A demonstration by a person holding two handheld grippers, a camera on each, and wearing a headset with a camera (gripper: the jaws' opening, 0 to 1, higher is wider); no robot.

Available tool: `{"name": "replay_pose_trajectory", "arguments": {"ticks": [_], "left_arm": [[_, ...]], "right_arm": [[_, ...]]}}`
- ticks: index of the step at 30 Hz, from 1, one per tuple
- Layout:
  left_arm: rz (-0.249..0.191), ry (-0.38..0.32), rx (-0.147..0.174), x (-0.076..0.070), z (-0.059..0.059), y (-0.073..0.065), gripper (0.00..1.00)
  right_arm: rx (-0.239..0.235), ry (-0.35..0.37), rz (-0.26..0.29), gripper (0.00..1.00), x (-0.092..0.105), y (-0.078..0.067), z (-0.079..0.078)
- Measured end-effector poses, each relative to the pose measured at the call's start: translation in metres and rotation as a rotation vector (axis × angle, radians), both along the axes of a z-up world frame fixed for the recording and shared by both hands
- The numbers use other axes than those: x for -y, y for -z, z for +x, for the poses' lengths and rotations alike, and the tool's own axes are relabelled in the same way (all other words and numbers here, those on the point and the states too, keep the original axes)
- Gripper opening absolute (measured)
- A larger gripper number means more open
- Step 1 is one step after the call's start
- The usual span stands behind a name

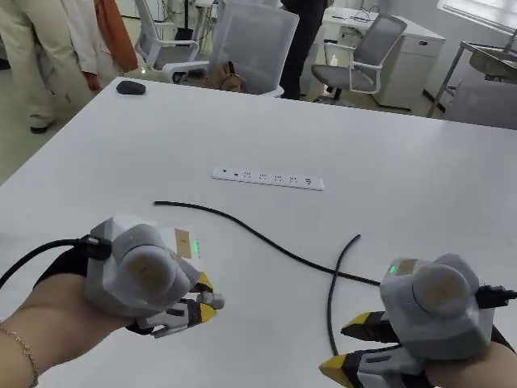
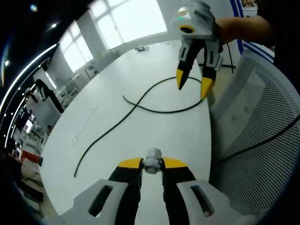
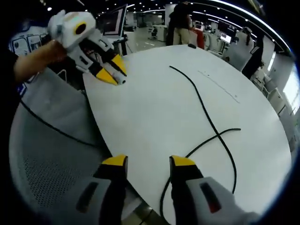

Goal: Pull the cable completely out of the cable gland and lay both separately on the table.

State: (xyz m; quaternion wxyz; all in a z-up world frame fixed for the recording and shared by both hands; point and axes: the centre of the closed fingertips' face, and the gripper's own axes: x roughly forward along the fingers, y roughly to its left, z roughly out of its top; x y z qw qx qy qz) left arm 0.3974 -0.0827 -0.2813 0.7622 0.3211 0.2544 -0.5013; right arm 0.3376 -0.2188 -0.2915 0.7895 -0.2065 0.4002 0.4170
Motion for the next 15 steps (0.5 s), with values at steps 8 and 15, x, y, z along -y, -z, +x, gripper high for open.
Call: {"name": "replay_pose_trajectory", "arguments": {"ticks": [8,15], "left_arm": [[0.028,0.032,-0.11,0.012,0.018,0.031,0.17],[0.101,0.08,-0.192,0.014,0.021,0.095,0.17]], "right_arm": [[0.025,0.04,0.06,0.37,-0.001,-0.025,-0.044],[0.041,0.103,0.119,0.36,0.006,-0.04,-0.06]]}}
